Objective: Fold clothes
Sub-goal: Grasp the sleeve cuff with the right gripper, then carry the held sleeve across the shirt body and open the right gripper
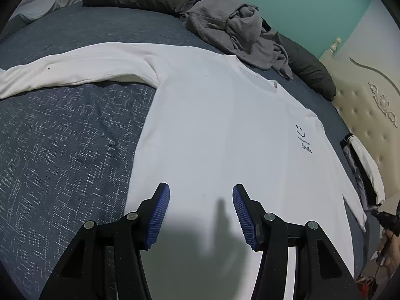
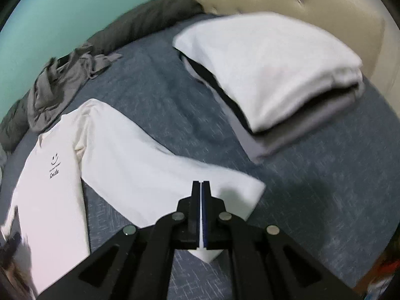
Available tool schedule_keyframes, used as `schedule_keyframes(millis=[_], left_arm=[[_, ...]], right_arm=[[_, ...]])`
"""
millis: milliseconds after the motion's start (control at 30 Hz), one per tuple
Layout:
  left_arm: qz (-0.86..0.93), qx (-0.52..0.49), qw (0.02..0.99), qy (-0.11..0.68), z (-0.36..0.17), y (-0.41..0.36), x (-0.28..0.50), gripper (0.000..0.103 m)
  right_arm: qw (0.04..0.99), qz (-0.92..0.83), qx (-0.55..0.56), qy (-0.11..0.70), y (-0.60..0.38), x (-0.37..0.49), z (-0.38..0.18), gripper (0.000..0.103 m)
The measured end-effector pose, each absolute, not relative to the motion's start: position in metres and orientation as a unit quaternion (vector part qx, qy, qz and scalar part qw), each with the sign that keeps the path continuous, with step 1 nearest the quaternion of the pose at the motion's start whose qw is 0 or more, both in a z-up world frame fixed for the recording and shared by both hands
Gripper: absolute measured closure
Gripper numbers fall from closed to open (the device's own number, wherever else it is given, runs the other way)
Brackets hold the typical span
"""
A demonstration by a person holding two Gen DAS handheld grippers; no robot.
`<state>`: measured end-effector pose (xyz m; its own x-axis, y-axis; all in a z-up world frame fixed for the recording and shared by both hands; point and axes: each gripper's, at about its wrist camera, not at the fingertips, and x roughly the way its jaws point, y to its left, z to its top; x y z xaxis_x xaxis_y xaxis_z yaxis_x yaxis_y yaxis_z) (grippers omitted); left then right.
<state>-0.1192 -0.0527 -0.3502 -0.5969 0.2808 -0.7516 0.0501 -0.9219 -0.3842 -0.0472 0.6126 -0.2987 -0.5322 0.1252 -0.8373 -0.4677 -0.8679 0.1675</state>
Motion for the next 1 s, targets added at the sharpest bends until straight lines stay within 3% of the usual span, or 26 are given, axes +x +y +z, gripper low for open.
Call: schedule_keyframes(millis=[67,100,133,367,433,467,500,533,800,1000], left_arm=[[0.874,-0.444,0.067,-0.187,-0.35,-0.053,-0.119,0.046],[0.874,-0.443,0.068,-0.187,-0.35,-0.054,-0.119,0.046],[0.874,-0.443,0.068,-0.188,-0.35,-0.054,-0.119,0.046],[0.873,-0.444,0.066,-0.19,-0.351,-0.056,-0.119,0.046],[0.872,-0.445,0.067,-0.192,-0.351,-0.055,-0.12,0.046],[0.872,-0.446,0.068,-0.192,-0.351,-0.054,-0.12,0.046],[0.871,-0.446,0.069,-0.191,-0.351,-0.053,-0.12,0.046],[0.872,-0.446,0.07,-0.19,-0.351,-0.052,-0.12,0.046],[0.874,-0.443,0.073,-0.186,-0.347,-0.051,-0.118,0.046],[0.874,-0.442,0.071,-0.187,-0.346,-0.05,-0.118,0.046]], right_arm=[[0.198,0.845,-0.455,0.2,0.62,-0.036,-0.304,0.073],[0.209,0.84,-0.454,0.21,0.624,-0.029,-0.308,0.044],[0.213,0.838,-0.449,0.225,0.628,-0.021,-0.312,0.036],[0.187,0.834,-0.457,0.246,0.627,-0.015,-0.336,0.039],[0.187,0.838,-0.458,0.231,0.62,-0.016,-0.336,0.064],[0.187,0.84,-0.458,0.223,0.617,-0.017,-0.336,0.068],[0.186,0.842,-0.458,0.218,0.614,-0.018,-0.337,0.084],[0.183,0.844,-0.456,0.216,0.612,-0.019,-0.337,0.094],[0.163,0.882,-0.411,0.165,0.599,-0.035,-0.285,0.098],[0.139,0.914,-0.361,0.121,0.601,-0.059,-0.204,0.098]])
